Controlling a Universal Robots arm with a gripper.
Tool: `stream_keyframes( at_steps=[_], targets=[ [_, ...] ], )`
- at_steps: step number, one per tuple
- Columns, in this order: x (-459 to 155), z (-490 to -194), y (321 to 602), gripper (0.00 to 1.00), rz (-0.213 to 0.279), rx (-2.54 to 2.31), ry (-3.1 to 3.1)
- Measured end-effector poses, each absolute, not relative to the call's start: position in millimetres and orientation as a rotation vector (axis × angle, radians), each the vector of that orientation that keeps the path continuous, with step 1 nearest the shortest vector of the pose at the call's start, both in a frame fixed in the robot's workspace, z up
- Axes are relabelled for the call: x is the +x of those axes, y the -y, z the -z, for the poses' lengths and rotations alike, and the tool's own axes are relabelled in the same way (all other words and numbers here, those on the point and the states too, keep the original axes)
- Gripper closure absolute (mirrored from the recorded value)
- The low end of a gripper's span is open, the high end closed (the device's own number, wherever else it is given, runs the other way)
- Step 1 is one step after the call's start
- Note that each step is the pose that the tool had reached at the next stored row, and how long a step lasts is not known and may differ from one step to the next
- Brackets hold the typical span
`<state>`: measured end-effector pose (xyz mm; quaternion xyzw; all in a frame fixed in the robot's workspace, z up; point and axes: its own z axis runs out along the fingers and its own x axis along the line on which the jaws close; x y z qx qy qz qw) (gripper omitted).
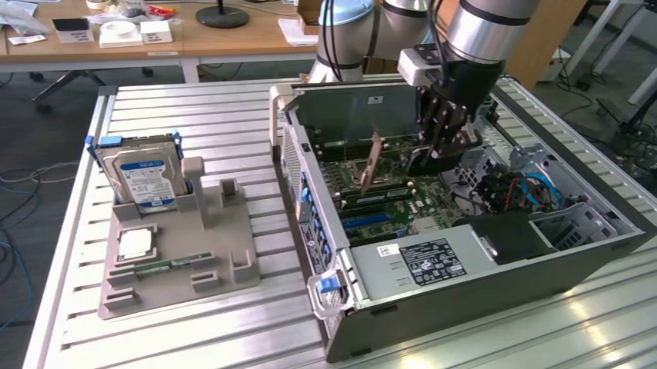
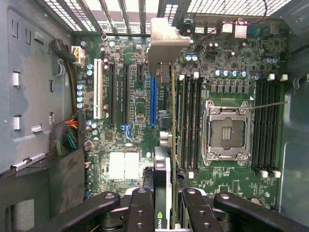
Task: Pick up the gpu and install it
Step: 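Insert the gpu into the slot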
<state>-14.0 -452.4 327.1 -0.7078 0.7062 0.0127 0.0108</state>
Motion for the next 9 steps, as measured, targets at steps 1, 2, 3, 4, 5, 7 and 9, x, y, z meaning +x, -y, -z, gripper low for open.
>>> stream_keyframes(
  at_steps=[1,2,3,4,5,7,9],
  targets=[
    [-14.8,-327.1,452.4,0.73,-0.040,-2.208,-2.203],
    [-15.5,-327.1,452.4,0.73,-0.040,-2.208,-2.204],
    [-16.2,-327.2,452.4,0.73,-0.040,-2.208,-2.204],
    [-17.0,-327.1,452.4,0.73,-0.040,-2.209,-2.204],
    [-18.0,-327.1,452.4,0.73,-0.040,-2.208,-2.203],
    [-20.0,-326.9,452.4,0.73,-0.040,-2.209,-2.204],
    [-21.3,-326.2,452.4,0.73,-0.040,-2.208,-2.204]
  ],
)
